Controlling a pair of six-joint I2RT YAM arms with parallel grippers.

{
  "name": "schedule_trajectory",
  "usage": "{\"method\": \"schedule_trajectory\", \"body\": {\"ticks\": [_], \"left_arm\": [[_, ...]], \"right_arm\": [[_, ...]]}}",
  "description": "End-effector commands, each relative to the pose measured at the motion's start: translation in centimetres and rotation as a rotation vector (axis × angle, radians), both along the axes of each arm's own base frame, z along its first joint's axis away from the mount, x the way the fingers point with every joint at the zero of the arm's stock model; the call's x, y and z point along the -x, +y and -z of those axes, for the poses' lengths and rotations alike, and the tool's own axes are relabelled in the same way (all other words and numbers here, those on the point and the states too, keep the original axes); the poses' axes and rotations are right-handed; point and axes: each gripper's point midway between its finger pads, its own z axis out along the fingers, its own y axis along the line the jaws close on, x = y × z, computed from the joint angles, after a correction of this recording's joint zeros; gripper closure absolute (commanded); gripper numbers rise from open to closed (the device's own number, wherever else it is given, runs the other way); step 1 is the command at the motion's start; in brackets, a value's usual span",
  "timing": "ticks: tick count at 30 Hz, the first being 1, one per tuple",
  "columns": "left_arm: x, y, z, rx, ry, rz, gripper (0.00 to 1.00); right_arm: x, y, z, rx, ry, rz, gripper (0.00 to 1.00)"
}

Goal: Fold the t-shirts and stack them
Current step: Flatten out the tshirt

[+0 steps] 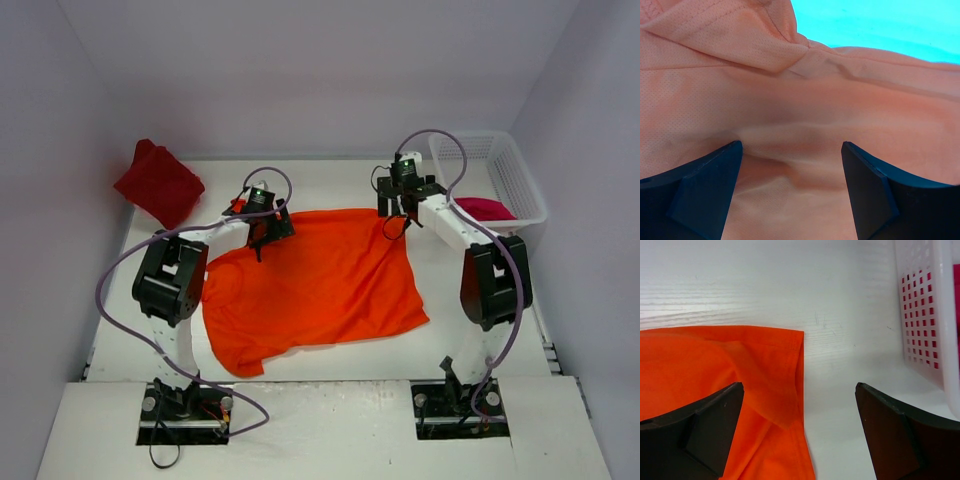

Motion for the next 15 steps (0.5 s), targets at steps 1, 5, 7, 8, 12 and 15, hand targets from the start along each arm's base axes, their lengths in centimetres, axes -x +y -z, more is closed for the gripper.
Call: {"method": "schedule_trajectory", "body": {"ticks": [1, 5, 7, 8, 12, 15], "left_arm": [[1.4, 0.9, 0.7, -0.012, 0.048, -0.003, 0.25], [1.4, 0.9, 0.6, -0.006, 0.045, -0.004, 0.24], [1.4, 0.9, 0.6, -0.006, 0.045, -0.004, 0.25], [1.4, 0.9, 0.6, -0.005, 0.045, -0.003, 0.25], [1.5, 1.0, 0.6, -0.011, 0.045, -0.003, 0.25], [1.5, 1.0, 0.4, -0.013, 0.044, -0.003, 0.24]], "right_arm": [[0.2, 0.0, -5.0, -0.023, -0.095, -0.016, 0.1], [1.2, -0.3, -4.9, -0.011, -0.078, -0.021, 0.1], [2.0, -0.3, -4.2, -0.006, -0.055, -0.025, 0.11], [2.3, -0.3, -4.0, -0.003, -0.046, -0.026, 0.11], [3.7, -0.3, -2.7, 0.008, -0.014, -0.029, 0.11], [4.4, -0.5, -1.7, 0.017, 0.011, -0.025, 0.12]]}}
